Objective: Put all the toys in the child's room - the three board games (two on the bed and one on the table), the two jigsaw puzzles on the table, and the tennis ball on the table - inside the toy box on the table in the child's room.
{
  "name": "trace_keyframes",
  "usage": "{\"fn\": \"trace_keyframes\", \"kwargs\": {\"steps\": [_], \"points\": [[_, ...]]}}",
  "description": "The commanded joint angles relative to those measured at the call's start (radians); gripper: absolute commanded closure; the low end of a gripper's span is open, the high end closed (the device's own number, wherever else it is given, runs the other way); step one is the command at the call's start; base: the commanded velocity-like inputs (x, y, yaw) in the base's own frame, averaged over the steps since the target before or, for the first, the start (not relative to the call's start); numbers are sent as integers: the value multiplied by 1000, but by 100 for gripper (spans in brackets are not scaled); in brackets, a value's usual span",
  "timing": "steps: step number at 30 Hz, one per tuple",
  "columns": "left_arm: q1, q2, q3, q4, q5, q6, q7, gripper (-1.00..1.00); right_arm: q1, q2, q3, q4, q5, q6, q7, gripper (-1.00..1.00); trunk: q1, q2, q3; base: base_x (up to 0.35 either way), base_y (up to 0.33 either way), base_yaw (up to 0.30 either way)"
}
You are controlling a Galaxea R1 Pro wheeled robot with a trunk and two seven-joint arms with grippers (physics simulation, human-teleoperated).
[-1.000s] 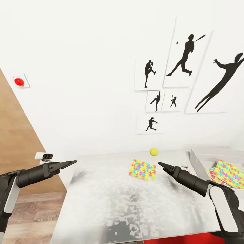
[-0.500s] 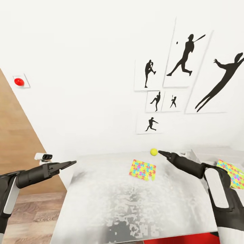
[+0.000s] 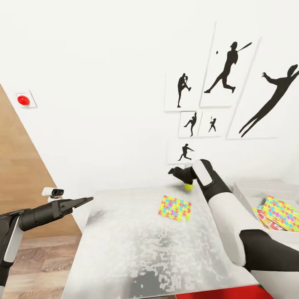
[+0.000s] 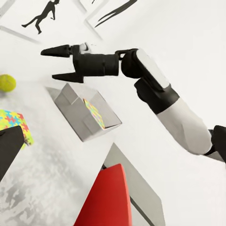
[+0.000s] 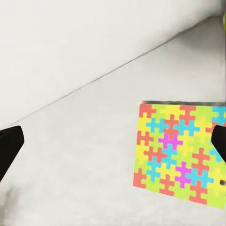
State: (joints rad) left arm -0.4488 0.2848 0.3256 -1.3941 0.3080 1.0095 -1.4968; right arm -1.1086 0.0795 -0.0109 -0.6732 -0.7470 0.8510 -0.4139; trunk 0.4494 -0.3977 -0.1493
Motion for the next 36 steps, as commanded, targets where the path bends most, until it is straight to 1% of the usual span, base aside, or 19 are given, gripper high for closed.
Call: {"fn": "trace_keyframes", "kwargs": {"steps": [1, 2, 3, 4, 5, 7, 10, 14, 18, 21, 23, 24, 29, 30, 33, 34, 35, 36], "points": [[-1, 0, 0, 0, 0, 11, -3, -100, -28, 5, 4, 60, -8, -33, -18, -100, 1, -2, -2, 0, 0, 0], [-1, 0, 1, 0, 0, 11, -3, -100, -53, 8, 10, 116, -6, -67, -24, -100, 1, -2, -2, 0, 0, 0], [-1, 0, 1, 0, 0, 11, -3, -100, -97, 13, 27, 218, 3, -129, -33, -100, 1, -2, -2, 0, 0, 0], [-1, 0, 2, 0, 0, 11, -3, -100, -115, 15, 37, 261, 9, -156, -37, -100, 1, -2, -2, 0, 0, 0], [-1, 0, 2, 0, 0, 11, -3, -100, -143, 17, 58, 329, 25, -199, -41, -100, 1, -2, -2, 0, 0, 0], [-1, 1, 2, 0, -1, 11, -3, -100, -168, 16, 85, 388, 47, -236, -43, -100, 1, -2, -2, 0, 0, 0], [-1, 1, 3, 0, -1, 11, -3, -100, -183, 15, 106, 422, 64, -260, -30, -100, 1, -2, -2, 0, 0, 0], [-1, 2, 3, 0, -1, 11, -3, -100, -188, 12, 129, 405, 74, -271, 5, -100, 1, -2, -2, 0, 0, 0], [-1, 3, 4, 0, -2, 11, -3, -100, -177, 8, 149, 338, 75, -261, 20, -100, 1, -2, -2, 0, 0, 0], [-1, 6, 6, 0, -2, 12, -4, -100, -172, 5, 155, 307, 75, -223, 24, -100, 1, -2, -2, 0, 0, 0], [-1, 15, 6, 0, 0, 12, -4, -100, -171, 3, 156, 295, 74, -189, 25, -100, 1, -2, -2, 0, 0, 0], [-1, 25, 7, 0, 3, 12, -5, -100, -170, 3, 158, 291, 75, -169, 25, -100, 1, -2, -2, 0, 0, 6], [-1, 55, 7, 0, 9, 13, -14, -100, -169, 3, 160, 286, 77, -140, 21, -100, 1, -2, -6, 0, 0, 62], [-1, 64, 8, 0, 9, 13, -29, -100, -169, 3, 161, 285, 77, -138, 20, -100, 1, -2, -7, 0, 0, 88], [0, 80, 8, 1, 6, 14, -66, -100, -169, 2, 161, 284, 78, -137, 20, -100, 1, -2, -11, 0, 0, 89], [1, 95, 9, 2, 4, 13, -74, -100, -169, 2, 161, 284, 78, -137, 19, -100, 1, -2, -12, 0, 0, 90], [4, 104, 9, 2, 5, 13, -74, -100, -169, 2, 161, 284, 78, -137, 19, -100, 1, -2, -14, 0, 0, 90], [11, 126, 10, 3, 6, 13, -74, -100, -169, 2, 161, 284, 78, -138, 19, -100, 1, -2, -15, 0, 0, 91]]}}
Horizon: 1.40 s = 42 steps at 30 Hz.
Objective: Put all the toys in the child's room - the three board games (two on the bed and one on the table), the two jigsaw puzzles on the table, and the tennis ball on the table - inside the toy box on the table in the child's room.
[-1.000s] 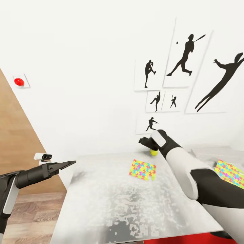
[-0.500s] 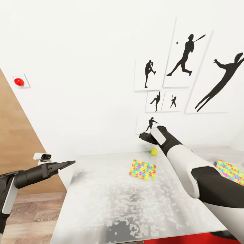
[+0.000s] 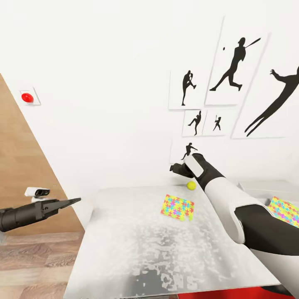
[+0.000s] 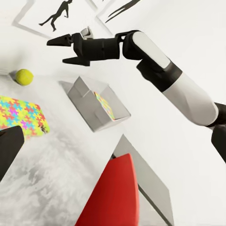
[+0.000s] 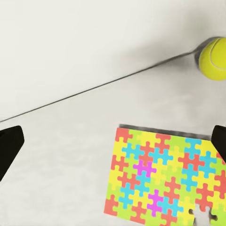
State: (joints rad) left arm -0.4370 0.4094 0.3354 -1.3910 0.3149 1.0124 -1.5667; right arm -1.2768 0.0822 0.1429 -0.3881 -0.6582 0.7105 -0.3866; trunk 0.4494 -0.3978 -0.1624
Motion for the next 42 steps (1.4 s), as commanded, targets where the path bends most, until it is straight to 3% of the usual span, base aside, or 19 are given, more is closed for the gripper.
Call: {"fn": "trace_keyframes", "kwargs": {"steps": [1, 3, 9, 23, 42], "points": [[3, 12, 0, 0, 0, 10, -4, -100, -1, -1, 7, -1, -11, 2, -9, -100, 1, -2, -4, 0, 0, 91], [14, 44, 0, 1, 2, 10, -4, -100, -1, -2, 7, -1, -11, 1, -9, -100, 1, -2, -7, 0, 0, 91], [22, 66, 1, 1, 1, 9, -4, -100, -1, -3, 4, 0, -12, 0, -9, -100, 1, -2, -16, 0, 0, 91], [23, 69, -1, 1, 0, 8, -4, -100, 0, -67, 1, -1, -19, -5, 1, -100, 1, -2, -38, 0, 0, 91], [23, 69, -1, 1, 0, 8, -4, -100, 1, -73, -1, -2, -21, -11, 2, -100, 1, -2, -68, 0, 0, 91]]}}
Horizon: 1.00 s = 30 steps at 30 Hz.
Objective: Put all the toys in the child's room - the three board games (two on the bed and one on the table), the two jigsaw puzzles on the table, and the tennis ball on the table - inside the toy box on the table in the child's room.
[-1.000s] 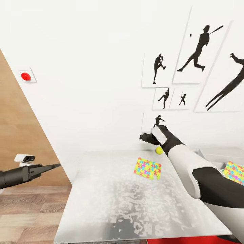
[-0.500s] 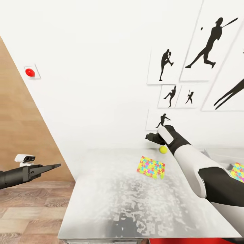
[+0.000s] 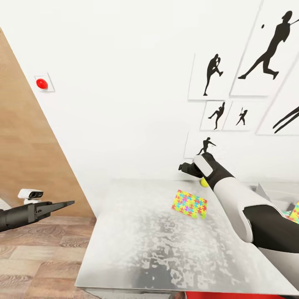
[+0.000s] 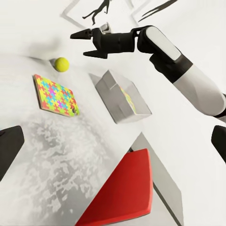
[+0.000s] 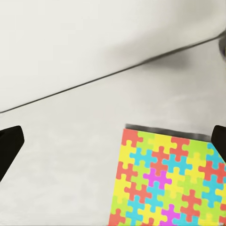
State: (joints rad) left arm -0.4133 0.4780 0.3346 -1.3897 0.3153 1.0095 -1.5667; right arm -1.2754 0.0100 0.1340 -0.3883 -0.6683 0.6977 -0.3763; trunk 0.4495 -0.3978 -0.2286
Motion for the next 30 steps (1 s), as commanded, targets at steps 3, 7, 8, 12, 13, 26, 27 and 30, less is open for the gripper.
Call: {"fn": "trace_keyframes", "kwargs": {"steps": [3, 7, 8, 12, 13, 26, 27, 30], "points": [[-1, 1, 0, 0, -1, 11, -4, -100, -1, -1, 7, -2, -11, 2, -9, -100, 1, -2, -7, 0, 0, 91], [-1, 1, 0, 0, -1, 11, -4, -100, -1, -1, 7, -5, -11, 2, -9, -100, 1, -2, -13, 0, 0, 91], [-1, 1, 0, 0, -1, 11, -4, -100, -1, -1, 7, -6, -11, 2, -9, -100, 1, -2, -15, 0, 0, 91], [-1, 1, 0, 0, 0, 11, -4, -100, -1, -1, 8, -7, -11, 2, -9, -100, 1, -2, -21, 0, 0, 91], [-1, 1, 0, 0, 0, 11, -4, -100, -1, -1, 8, -7, -10, 2, -9, -100, 1, -2, -23, 0, 0, 91], [-30, -71, -40, -27, -6, 26, -4, -100, -2, -4, 7, -9, -4, 1, -9, -100, 1, -2, -43, 0, 0, 91], [-36, -83, -46, -28, -7, 28, -4, -100, -2, -4, 7, -9, -4, 0, -9, -100, 1, -2, -45, 0, 0, 91], [-83, -123, -78, -29, -19, 33, 32, -100, -2, -5, 7, -9, -4, 0, -9, -100, 1, -2, -49, 0, 0, 91]]}}
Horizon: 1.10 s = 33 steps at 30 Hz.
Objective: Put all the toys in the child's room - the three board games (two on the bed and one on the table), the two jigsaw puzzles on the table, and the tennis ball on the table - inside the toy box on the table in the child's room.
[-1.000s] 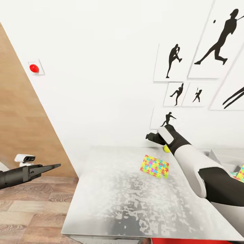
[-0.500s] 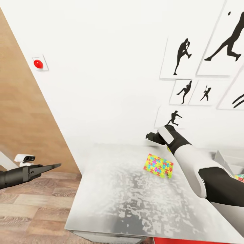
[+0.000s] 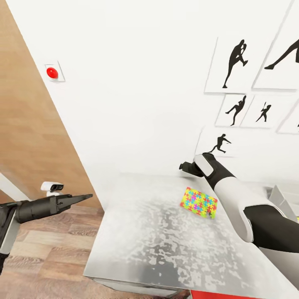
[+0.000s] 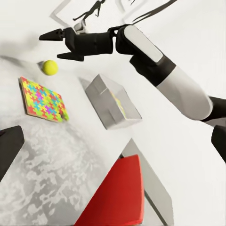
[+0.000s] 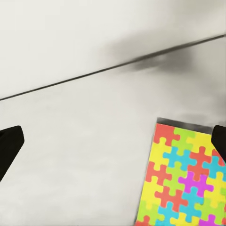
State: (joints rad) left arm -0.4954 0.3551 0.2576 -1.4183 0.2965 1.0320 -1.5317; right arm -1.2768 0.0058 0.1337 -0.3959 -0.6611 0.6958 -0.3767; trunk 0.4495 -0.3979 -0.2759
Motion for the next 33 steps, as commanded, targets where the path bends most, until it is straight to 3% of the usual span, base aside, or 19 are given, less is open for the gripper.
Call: {"fn": "trace_keyframes", "kwargs": {"steps": [1, 3, 5, 6, 7, 10, 18, 23, 33], "points": [[-18, -11, -14, 0, -6, 11, 15, -100, -1, -1, 7, -2, -11, 2, -9, -100, 0, -2, -4, 0, 0, 91], [-90, -63, -78, 5, -27, 15, 90, -100, -1, -2, 7, -10, -11, 3, -9, -100, 0, -2, -7, 0, 0, 91], [-126, -90, -103, 13, -33, 15, 122, -100, -1, -4, 7, -18, -11, 3, -9, -100, 0, -2, -10, 0, 0, 91], [-163, -118, -121, 23, -39, 15, 151, -100, -1, -8, 7, -25, -11, 3, -10, -100, 0, -2, -11, 0, 0, 91], [-180, -132, -127, 28, -42, 15, 165, -100, -1, -11, 7, -27, -12, 3, -10, -100, 0, -2, -13, 0, 0, 91], [-259, -206, -146, 67, -54, 15, 248, -100, -2, -24, 7, -34, -15, 3, -10, -100, 0, -2, -18, 0, 0, 91], [-373, -313, -162, 167, -64, 15, 422, -100, -2, -44, 5, -35, -21, 14, -13, -100, 0, -2, -30, 0, 0, 90], [-389, -333, -172, 184, -65, 15, 470, -100, -2, -72, 5, -35, -27, 44, -12, -100, 0, -2, -38, 0, 0, 69], [-393, -338, -178, 188, -68, 10, 485, -100, -2, -86, -13, -33, -30, 100, -11, -100, 0, -2, -41, 0, 0, -82]]}}
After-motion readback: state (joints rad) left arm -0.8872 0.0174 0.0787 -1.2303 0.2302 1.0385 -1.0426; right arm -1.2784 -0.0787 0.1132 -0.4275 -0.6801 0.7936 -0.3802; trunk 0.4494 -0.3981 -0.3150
